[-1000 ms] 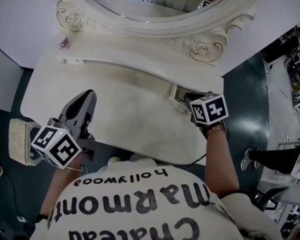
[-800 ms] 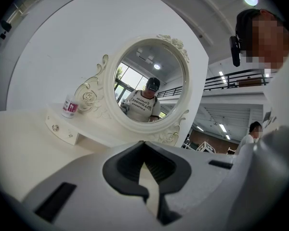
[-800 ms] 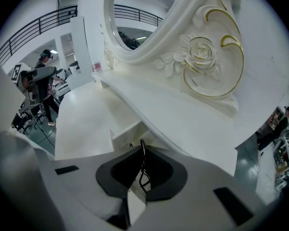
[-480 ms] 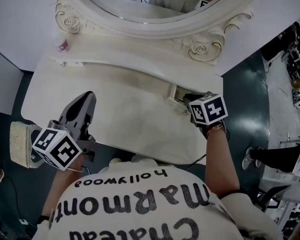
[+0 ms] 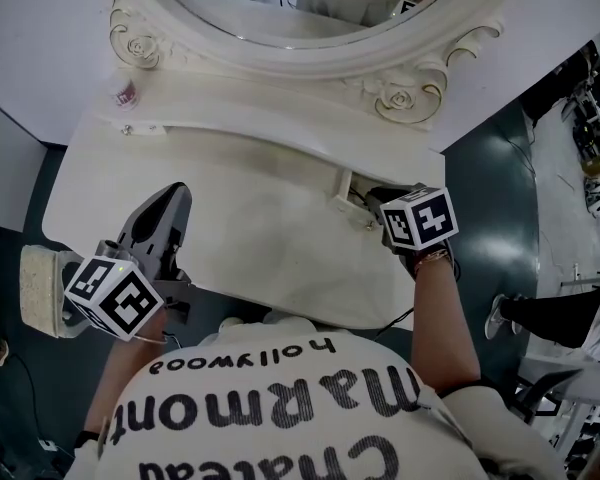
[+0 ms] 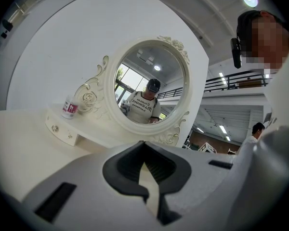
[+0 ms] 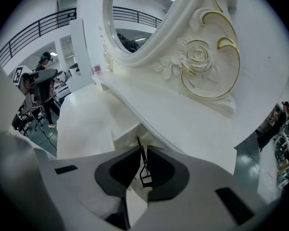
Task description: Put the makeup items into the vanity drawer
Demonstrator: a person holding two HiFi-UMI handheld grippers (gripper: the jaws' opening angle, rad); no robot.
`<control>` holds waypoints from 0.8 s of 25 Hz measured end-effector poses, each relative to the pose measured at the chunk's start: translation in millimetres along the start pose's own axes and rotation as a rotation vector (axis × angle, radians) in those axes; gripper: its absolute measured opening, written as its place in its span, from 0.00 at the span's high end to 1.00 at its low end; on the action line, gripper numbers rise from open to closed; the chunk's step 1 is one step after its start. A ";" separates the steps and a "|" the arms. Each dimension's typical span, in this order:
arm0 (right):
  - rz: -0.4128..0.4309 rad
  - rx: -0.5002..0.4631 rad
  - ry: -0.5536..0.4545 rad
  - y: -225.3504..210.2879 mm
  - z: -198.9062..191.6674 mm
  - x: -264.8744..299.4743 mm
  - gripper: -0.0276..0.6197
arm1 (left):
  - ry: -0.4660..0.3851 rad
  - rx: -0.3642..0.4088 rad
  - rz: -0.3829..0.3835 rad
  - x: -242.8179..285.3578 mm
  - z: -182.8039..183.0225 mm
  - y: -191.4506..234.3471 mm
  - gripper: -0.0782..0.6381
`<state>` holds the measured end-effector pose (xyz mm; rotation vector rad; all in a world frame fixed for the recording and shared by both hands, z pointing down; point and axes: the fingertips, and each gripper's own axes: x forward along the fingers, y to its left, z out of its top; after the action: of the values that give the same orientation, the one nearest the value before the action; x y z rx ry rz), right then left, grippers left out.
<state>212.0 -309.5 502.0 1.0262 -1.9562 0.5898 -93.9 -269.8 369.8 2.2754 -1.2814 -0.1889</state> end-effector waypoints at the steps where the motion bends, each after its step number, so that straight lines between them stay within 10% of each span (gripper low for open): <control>1: 0.000 0.000 0.001 -0.1 0.3 -0.1 0.87 | -0.001 0.000 -0.001 0.3 0.5 0.1 0.88; 20: -0.015 0.020 -0.026 -3.8 8.2 -3.7 0.87 | 0.008 0.008 -0.011 3.5 5.6 2.2 0.88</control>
<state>212.6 -315.8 494.5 1.0651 -1.9676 0.5918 -95.7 -275.6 366.6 2.2876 -1.2685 -0.1792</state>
